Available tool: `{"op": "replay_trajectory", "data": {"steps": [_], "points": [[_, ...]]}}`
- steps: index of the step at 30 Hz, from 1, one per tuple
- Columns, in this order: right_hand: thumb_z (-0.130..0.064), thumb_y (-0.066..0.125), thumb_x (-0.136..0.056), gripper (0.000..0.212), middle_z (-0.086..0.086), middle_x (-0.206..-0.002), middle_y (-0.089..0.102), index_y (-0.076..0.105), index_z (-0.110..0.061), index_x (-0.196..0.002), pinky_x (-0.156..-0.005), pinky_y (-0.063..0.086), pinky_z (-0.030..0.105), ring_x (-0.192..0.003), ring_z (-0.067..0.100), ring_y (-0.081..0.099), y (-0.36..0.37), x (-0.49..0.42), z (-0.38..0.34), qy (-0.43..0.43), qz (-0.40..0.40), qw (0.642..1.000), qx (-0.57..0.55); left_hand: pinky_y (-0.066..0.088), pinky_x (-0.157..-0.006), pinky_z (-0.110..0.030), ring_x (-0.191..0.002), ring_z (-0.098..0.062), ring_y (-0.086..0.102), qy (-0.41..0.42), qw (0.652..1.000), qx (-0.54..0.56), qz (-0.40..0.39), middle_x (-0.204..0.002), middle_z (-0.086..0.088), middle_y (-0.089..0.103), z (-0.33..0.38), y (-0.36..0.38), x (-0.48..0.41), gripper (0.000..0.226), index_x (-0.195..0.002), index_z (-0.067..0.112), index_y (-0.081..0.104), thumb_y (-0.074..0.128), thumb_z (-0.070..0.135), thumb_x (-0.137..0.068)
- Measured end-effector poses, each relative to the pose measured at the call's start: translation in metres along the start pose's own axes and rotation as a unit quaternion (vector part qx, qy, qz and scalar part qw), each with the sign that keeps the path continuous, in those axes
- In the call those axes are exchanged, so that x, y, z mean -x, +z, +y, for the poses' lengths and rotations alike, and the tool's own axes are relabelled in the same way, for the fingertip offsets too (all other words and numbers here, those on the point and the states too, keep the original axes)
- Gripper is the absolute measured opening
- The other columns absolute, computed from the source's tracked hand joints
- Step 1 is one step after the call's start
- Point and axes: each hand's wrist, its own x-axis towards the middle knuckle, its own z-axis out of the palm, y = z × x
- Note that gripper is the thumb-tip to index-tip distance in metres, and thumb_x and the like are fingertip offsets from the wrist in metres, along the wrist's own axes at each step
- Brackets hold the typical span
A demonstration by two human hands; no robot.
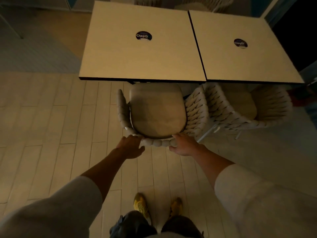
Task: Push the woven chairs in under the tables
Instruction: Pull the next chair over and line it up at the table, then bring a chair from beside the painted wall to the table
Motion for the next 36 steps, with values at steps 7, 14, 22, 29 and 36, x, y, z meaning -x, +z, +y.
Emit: {"op": "replay_trajectory", "data": {"steps": [7,14,22,29,36], "points": [[-0.081,0.049,-0.09,0.103,0.006,-0.174,0.016,0.019,-0.019,-0.166,-0.123,0.023,0.058,-0.159,0.029,0.016,-0.021,-0.009,-0.058,-0.036,-0.021,0.997,0.063,0.029,-0.119,-0.05,-0.152,-0.027,0.027,-0.051,0.998,-0.022,0.007,-0.165,-0.003,0.033,-0.055,0.0,0.058,0.082,-0.161,0.021,0.026,0.04,0.07,-0.098],[-0.084,0.046,-0.089,0.103,0.001,-0.176,0.007,0.018,-0.024,-0.168,-0.124,0.017,0.061,-0.161,0.026,0.008,-0.031,-0.045,-0.123,-0.084,-0.033,0.992,0.093,0.011,-0.123,-0.061,-0.158,-0.028,0.008,-0.14,0.99,0.007,0.03,-0.171,-0.004,0.019,-0.122,-0.015,0.089,0.097,-0.163,0.024,0.019,0.029,0.086,-0.089],[-0.086,0.043,-0.09,0.104,0.003,-0.177,0.002,0.017,-0.022,-0.168,-0.124,0.009,0.068,-0.163,0.03,-0.001,-0.053,-0.112,-0.181,-0.132,-0.034,0.985,0.104,0.003,-0.122,-0.068,-0.159,-0.028,0.002,-0.182,0.983,0.007,0.027,-0.172,-0.004,0.016,-0.181,-0.042,0.073,0.098,-0.162,0.024,0.021,0.027,0.088,-0.088],[-0.083,0.045,-0.091,0.103,0.007,-0.176,0.008,0.02,-0.018,-0.166,-0.126,0.005,0.066,-0.162,0.032,0.002,-0.104,-0.186,-0.251,-0.143,-0.03,0.986,0.085,0.003,-0.125,-0.063,-0.159,-0.027,0.001,-0.198,0.98,0.0,0.017,-0.172,-0.005,0.013,-0.234,-0.097,0.048,0.091,-0.163,0.022,0.019,0.031,0.08,-0.094],[-0.085,0.041,-0.09,0.1,0.007,-0.173,0.019,0.028,-0.017,-0.163,-0.125,0.011,0.067,-0.16,0.034,0.008,-0.153,-0.262,-0.307,-0.153,-0.009,0.978,0.139,0.006,-0.126,-0.058,-0.159,-0.026,0.004,-0.222,0.972,0.03,0.067,-0.171,-0.004,0.016,-0.293,-0.139,0.012,0.09,-0.163,0.022,0.021,0.03,0.08,-0.094]]}}
